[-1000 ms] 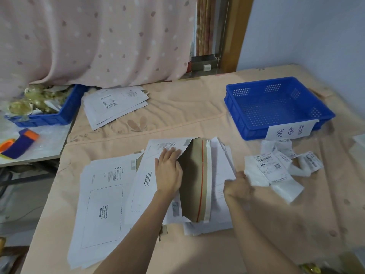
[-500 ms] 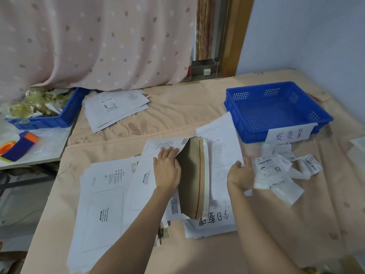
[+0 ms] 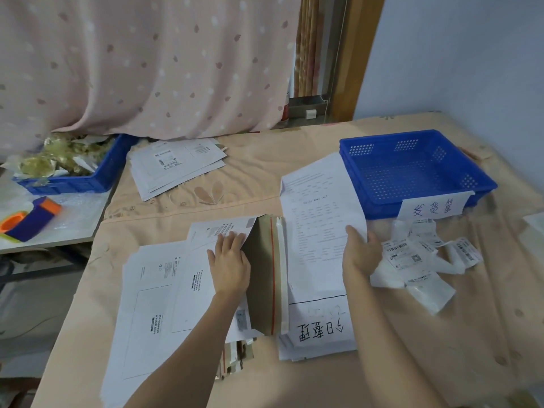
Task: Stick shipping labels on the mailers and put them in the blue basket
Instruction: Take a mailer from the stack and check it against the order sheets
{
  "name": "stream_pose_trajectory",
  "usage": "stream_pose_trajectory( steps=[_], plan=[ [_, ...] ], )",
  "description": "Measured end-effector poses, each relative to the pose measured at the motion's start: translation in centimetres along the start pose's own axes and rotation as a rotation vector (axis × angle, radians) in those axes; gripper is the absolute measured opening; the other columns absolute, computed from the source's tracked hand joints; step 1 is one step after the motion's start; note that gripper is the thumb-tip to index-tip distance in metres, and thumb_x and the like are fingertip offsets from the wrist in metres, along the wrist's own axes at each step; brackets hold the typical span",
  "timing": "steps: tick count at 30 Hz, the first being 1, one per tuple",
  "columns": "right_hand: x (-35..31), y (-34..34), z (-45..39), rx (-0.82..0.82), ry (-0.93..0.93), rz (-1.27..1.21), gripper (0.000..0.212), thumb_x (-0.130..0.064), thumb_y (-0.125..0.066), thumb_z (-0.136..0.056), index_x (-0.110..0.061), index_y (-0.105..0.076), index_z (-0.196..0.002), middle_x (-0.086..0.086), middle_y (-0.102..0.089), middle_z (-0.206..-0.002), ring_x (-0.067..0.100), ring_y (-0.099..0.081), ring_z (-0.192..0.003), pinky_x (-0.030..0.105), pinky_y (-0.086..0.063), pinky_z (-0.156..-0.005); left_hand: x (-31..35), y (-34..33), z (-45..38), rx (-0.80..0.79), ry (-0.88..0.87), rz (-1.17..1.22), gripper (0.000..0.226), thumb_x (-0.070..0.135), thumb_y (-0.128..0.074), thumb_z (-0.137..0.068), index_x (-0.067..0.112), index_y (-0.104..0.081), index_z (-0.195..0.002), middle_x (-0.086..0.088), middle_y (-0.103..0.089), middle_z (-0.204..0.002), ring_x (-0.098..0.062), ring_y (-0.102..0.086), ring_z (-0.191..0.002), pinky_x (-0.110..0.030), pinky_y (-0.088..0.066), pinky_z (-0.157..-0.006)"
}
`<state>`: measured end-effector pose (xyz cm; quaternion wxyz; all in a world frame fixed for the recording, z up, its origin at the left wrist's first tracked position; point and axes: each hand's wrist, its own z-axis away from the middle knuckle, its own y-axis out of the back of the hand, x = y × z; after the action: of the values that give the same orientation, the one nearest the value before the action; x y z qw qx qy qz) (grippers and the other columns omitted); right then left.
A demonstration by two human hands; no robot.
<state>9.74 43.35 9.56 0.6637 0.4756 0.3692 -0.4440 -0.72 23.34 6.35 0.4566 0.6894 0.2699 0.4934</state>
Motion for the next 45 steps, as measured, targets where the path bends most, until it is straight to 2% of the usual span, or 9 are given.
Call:
stream_pose_trajectory(
  steps=[3,6,11,16,23,28,32,41,45],
  plan=[
    [-0.5,0.2,0.1,-0.042,-0.013,-0.039,0.016,-0.036,-0.060,-0.077,-0.022,-0.064,-0.084,-0.003,-0.067,-0.096,0.017,-0.061,-0.079,0.041,-0.052,-0.078,-0.6,0.2,-0.1,-0.026,0.009,-0.041,0.043,0.005,-0.037,-0.096,0.018,-0.049,-0.135,-0.003,-0.040,-0.148,-0.026,-0.020,-0.144,-0.048,-0.016,-0.114],
    [-1.5,0.2,0.2,-0.098,-0.036,-0.043,0.019,-0.030,-0.060,-0.077,-0.011,-0.064,-0.082,-0.003,-0.062,-0.076,0.011,-0.053,-0.063,0.035,-0.047,-0.068,-1.0,0.1,-0.3,-0.032,0.018,-0.049,0.043,0.006,-0.037,-0.096,0.019,-0.049,-0.135,-0.002,-0.040,-0.148,-0.026,-0.020,-0.145,-0.049,-0.016,-0.115],
    [-2.9,0.0,0.8,-0.209,-0.014,-0.029,0.023,-0.041,-0.057,-0.070,-0.018,-0.056,-0.070,-0.004,-0.060,-0.071,0.021,-0.059,-0.072,0.047,-0.051,-0.081,-0.6,-0.2,-0.2,-0.005,-0.026,-0.059,0.040,0.004,-0.041,-0.095,0.016,-0.054,-0.131,-0.005,-0.045,-0.145,-0.030,-0.026,-0.142,-0.050,-0.021,-0.111],
    [-4.4,0.1,1.0,-0.191,-0.006,-0.143,0.027,-0.029,-0.061,-0.077,-0.019,-0.043,-0.060,-0.007,-0.042,-0.060,0.015,-0.045,-0.062,0.041,-0.043,-0.073,-0.1,-0.3,-0.3,-0.023,-0.014,-0.068,0.041,0.006,-0.039,-0.096,0.017,-0.050,-0.134,-0.004,-0.043,-0.146,-0.029,-0.024,-0.143,-0.049,-0.021,-0.111],
    [-4.7,-0.1,1.7,-0.205,-0.005,-0.215,0.029,-0.020,-0.063,-0.077,-0.016,-0.042,-0.058,-0.004,-0.044,-0.060,0.016,-0.044,-0.061,0.034,-0.038,-0.066,-0.7,-0.3,-0.6,-0.123,0.037,-0.105,0.042,0.011,-0.033,-0.100,0.019,-0.038,-0.140,-0.003,-0.030,-0.151,-0.027,-0.013,-0.145,-0.053,-0.012,-0.115],
    [-3.7,-0.2,2.1,-0.259,-0.036,-0.043,0.034,-0.026,-0.061,-0.079,-0.012,-0.036,-0.059,0.000,-0.035,-0.060,0.015,-0.034,-0.057,0.029,-0.029,-0.055,-1.0,-0.6,-0.5,-0.157,0.077,-0.098,0.042,0.012,-0.034,-0.100,0.021,-0.035,-0.141,-0.003,-0.025,-0.153,-0.027,-0.010,-0.146,-0.054,-0.009,-0.116],
    [-2.6,0.2,3.0,-0.323,-0.056,0.117,0.028,-0.026,-0.060,-0.084,-0.008,-0.047,-0.067,0.002,-0.040,-0.063,0.014,-0.036,-0.055,0.027,-0.029,-0.052,-0.8,-0.5,-0.6,-0.160,0.084,-0.063,0.043,0.011,-0.033,-0.100,0.021,-0.035,-0.142,-0.004,-0.024,-0.154,-0.027,-0.008,-0.146,-0.054,-0.008,-0.116],
    [-0.4,-1.5,3.6,-0.321,-0.188,0.060,0.030,-0.022,-0.068,-0.073,-0.012,-0.044,-0.058,0.001,-0.044,-0.061,0.020,-0.044,-0.064,0.034,-0.039,-0.067,0.0,0.4,-0.5,-0.143,0.053,0.000,0.045,0.004,-0.033,-0.096,0.016,-0.039,-0.139,-0.005,-0.028,-0.152,-0.026,-0.013,-0.143,-0.056,-0.017,-0.111],
    [0.2,-2.0,2.6,-0.355,-0.157,0.091,0.028,-0.023,-0.070,-0.076,0.003,-0.063,-0.080,0.007,-0.060,-0.073,0.022,-0.055,-0.073,0.039,-0.051,-0.078,-0.3,0.4,-0.7,-0.170,0.051,0.073,0.047,0.003,-0.032,-0.095,0.015,-0.038,-0.141,-0.005,-0.029,-0.151,-0.028,-0.014,-0.143,-0.060,-0.018,-0.110]
  ],
)
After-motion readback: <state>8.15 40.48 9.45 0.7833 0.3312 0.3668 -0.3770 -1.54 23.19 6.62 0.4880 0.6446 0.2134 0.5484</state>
